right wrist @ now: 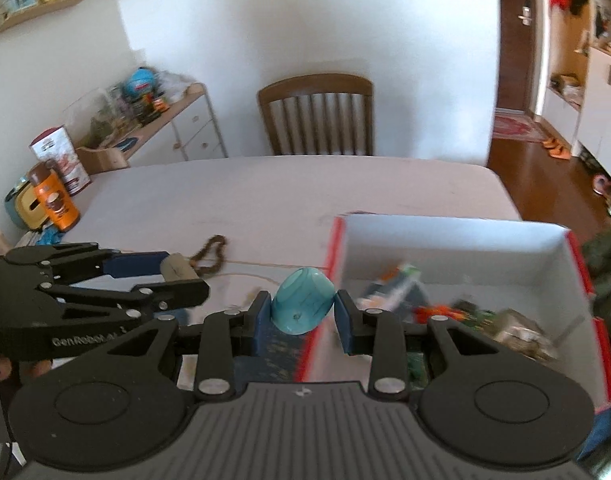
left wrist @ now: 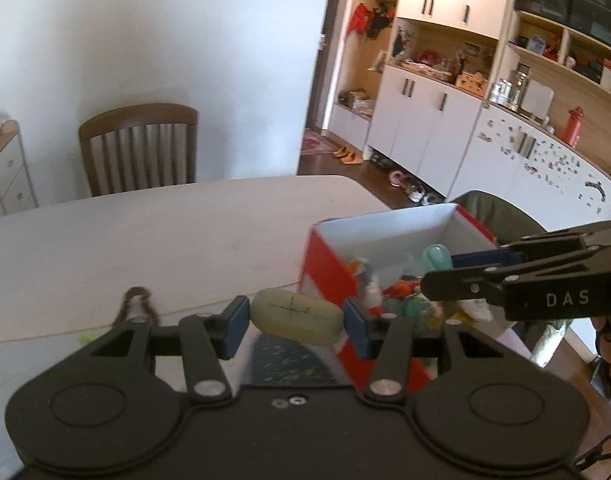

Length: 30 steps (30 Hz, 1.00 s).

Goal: Organize objects
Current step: 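Carry the teal case and soap bar over the shoebox with both tools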

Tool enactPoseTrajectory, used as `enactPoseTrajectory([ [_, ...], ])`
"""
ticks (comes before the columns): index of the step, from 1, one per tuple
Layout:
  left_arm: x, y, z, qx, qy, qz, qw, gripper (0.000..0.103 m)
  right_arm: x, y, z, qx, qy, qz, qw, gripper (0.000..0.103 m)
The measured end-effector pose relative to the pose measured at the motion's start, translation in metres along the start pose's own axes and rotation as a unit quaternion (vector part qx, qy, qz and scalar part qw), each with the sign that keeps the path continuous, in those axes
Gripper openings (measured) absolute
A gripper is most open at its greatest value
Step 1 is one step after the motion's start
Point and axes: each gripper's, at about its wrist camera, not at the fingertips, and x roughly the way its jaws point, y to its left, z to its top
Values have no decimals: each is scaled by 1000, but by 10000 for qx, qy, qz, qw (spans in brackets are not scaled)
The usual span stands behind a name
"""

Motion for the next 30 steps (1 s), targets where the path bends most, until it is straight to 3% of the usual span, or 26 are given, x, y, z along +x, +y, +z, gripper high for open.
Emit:
enactPoseTrajectory([
  [17,59,-94,16,447,342,-338,9978,50,-35,-120,-24,391,-38,-587,9975,33],
  [30,131,-127,34,557,646,-153,9962,50,4,-167,-20,293,253,-704,9968,33],
])
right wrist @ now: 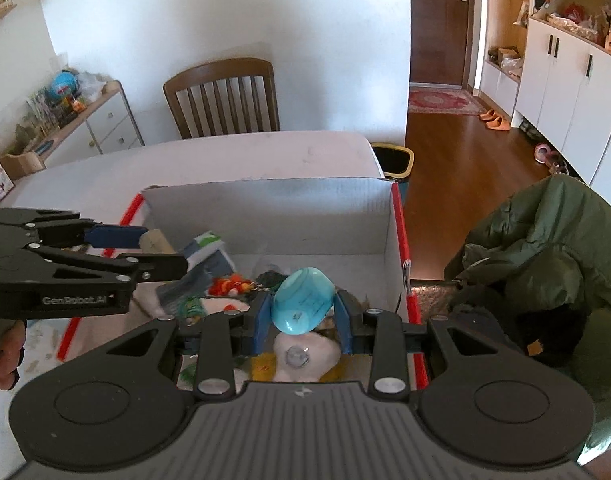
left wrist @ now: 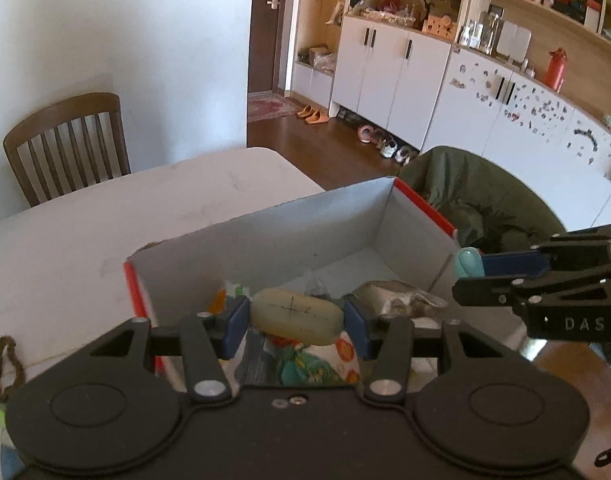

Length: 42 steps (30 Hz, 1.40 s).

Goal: Organize objects
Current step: 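Carry the teal case and soap bar over the shoebox with both tools, then open both grippers to drop the teal case and soap bar into the shoebox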

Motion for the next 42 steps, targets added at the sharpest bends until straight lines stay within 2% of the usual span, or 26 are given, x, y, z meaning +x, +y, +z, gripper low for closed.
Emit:
enactPoseTrajectory([
  [11,59,2,14,139,418,158,9989,50,63,-3,16,-268,355,-93,9990,33],
  [21,94,9,13,16,938,130,9955,50,97,-2,17,-474,670,-128,9965,33],
  [33,103,21,8,-171,1342,114,9907,51,100,-14,16,-273,798,6,9964,33],
  [36,103,24,7,-253,1432,71,9893,57,97,-16,17,-248,799,33,9965,33],
  [38,99,24,7,-257,1405,77,9897,64,93,-15,18,-245,791,46,9966,36],
  [42,90,22,6,-210,1327,69,9909,65,83,-16,17,-229,700,46,9973,38],
])
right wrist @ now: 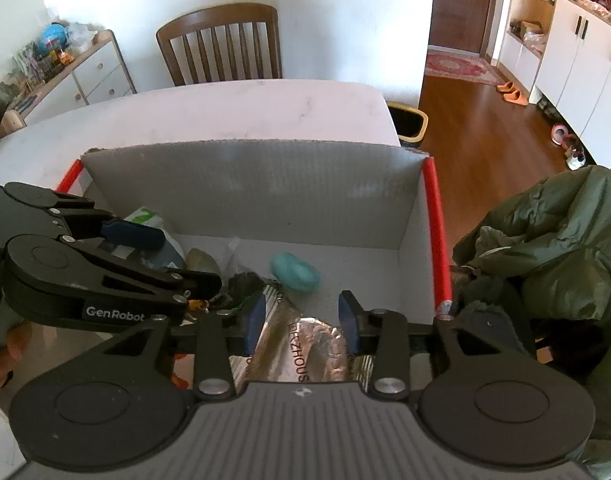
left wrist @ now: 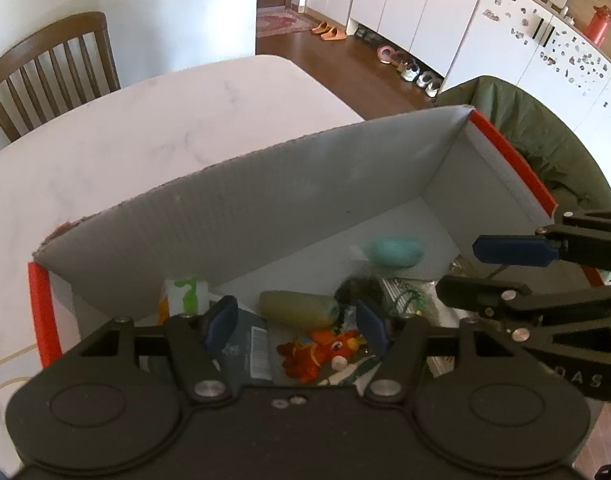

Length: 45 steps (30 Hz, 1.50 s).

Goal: Organize objects
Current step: 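Open both grippers to drop the teal case and soap bar into the shoebox, then withdraw both tools from the shoebox back toward the table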

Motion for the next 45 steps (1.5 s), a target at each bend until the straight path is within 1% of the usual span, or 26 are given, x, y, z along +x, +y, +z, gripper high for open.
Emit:
enactPoseTrajectory([
  [4,-11,-3,-2,-3,-122,7,9999,70,-12,0,0,58,-97,60,9999,39],
  [7,-27,-5,-7,65,-307,29,9995,74,-24,1,0,72,-199,136,9997,39],
  [10,-43,-8,-10,51,-471,12,9989,74,-38,4,0,96,-305,223,9992,41],
  [16,-80,-12,-17,-52,-854,23,9963,76,-67,11,-2,59,-593,423,9973,42],
  [19,-96,-18,-20,9,-1068,95,9942,79,-81,18,-4,8,-759,464,9960,42],
  [22,-115,-22,-27,75,-1250,149,9920,80,-96,24,-7,-18,-923,552,9942,43],
  [24,-127,-23,-31,52,-1344,176,9908,80,-105,28,-9,-40,-1025,637,9927,45],
  [26,-135,-25,-34,19,-1425,212,9896,82,-114,33,-11,-59,-1114,688,9914,50],
  [34,-176,-16,-56,-70,-1733,350,9842,87,-139,55,-19,-213,-1311,905,9870,51],
  [37,-187,-12,-64,-67,-1838,434,9820,92,-146,65,-21,-253,-1375,953,9856,54],
  [42,-204,2,-77,-171,-1988,481,9787,95,-154,86,-24,-318,-1442,1033,9836,56],
  [45,-211,11,-84,-225,-2049,497,9773,97,-156,99,-25,-335,-1471,1076,9827,61],
])
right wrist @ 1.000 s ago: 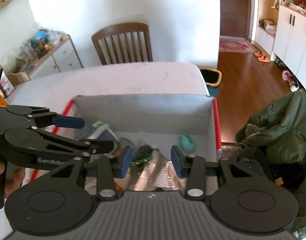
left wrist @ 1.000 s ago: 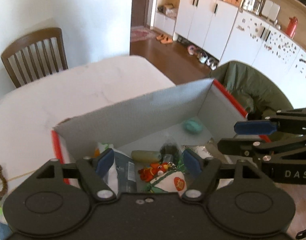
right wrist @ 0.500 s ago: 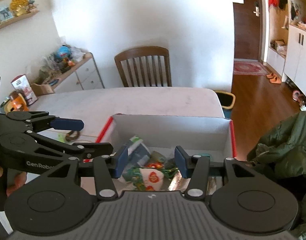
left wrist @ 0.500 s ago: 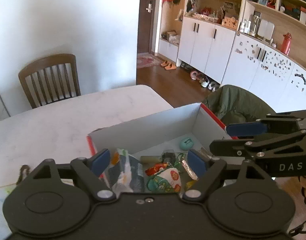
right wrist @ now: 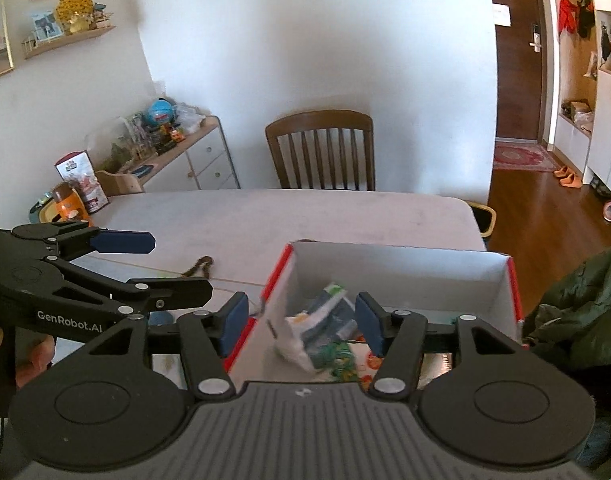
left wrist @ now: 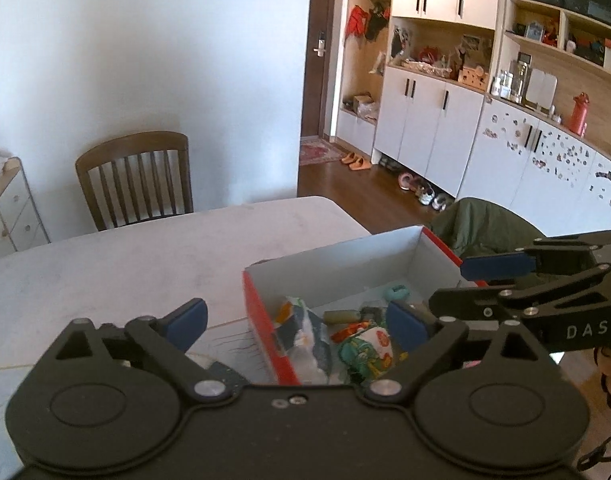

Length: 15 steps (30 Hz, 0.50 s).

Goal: Organize objects
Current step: 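Withdraw both tools from the shoebox back toward the table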

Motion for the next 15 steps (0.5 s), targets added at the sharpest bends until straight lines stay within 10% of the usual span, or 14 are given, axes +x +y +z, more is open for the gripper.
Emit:
enactPoseTrajectory([
  [15,-25,71,-20,-103,-188,360,9991,102,40,72,14,-179,58,144,9997,85],
])
